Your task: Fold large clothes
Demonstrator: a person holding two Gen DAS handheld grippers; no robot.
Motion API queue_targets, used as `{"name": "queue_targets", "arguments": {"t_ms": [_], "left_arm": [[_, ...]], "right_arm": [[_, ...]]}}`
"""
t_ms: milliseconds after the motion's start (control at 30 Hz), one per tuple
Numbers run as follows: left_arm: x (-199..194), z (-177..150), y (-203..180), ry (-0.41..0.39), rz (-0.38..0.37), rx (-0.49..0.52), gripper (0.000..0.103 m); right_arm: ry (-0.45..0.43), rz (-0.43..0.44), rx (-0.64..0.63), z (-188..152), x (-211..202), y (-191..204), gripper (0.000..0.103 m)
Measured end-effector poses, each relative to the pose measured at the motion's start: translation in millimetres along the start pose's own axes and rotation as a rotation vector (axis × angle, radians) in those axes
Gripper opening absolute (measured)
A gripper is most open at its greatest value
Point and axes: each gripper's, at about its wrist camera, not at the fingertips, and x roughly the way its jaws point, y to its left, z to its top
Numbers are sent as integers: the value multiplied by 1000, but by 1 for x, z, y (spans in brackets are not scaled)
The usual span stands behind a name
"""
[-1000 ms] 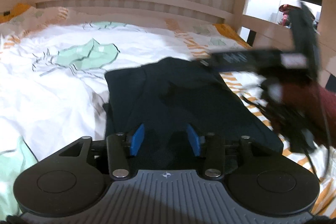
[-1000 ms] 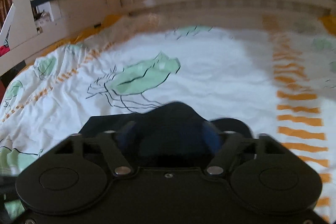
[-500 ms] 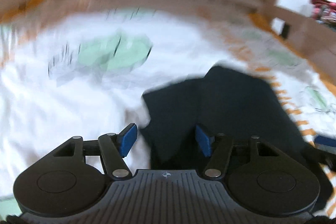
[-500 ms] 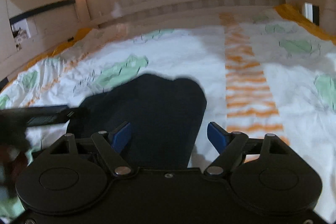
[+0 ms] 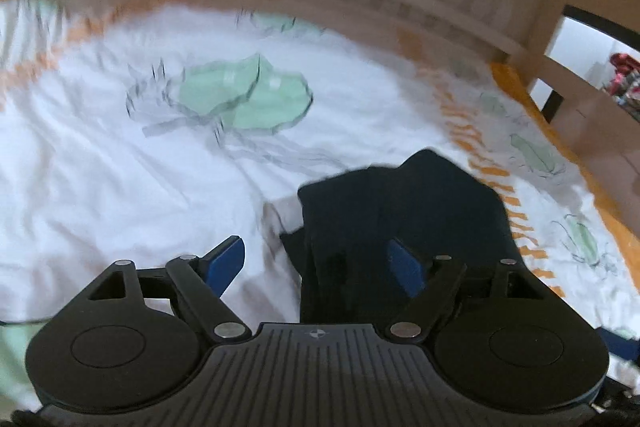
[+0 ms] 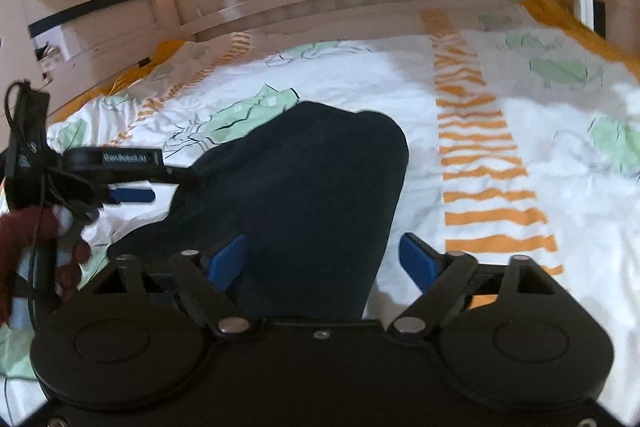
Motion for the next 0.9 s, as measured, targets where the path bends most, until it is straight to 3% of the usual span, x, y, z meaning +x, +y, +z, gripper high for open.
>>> {"name": "queue_targets", "arguments": {"t_ms": [167,333,467,900], "left_arm": [[-48,1,-29,-38,83,122,78],[-79,-10,-50,-51,144,175,79],[-88,-19,-55,-13,177,161,79],[-101,-56,-61,83,166,125,80]], "right_arm": [[-23,-4,-10,3,-29,13,102],[-4,-15,47,4,-49,17,102],[10,-40,72,3,-63,19,102],[66,-142,136,-6,-80,12,102]]}}
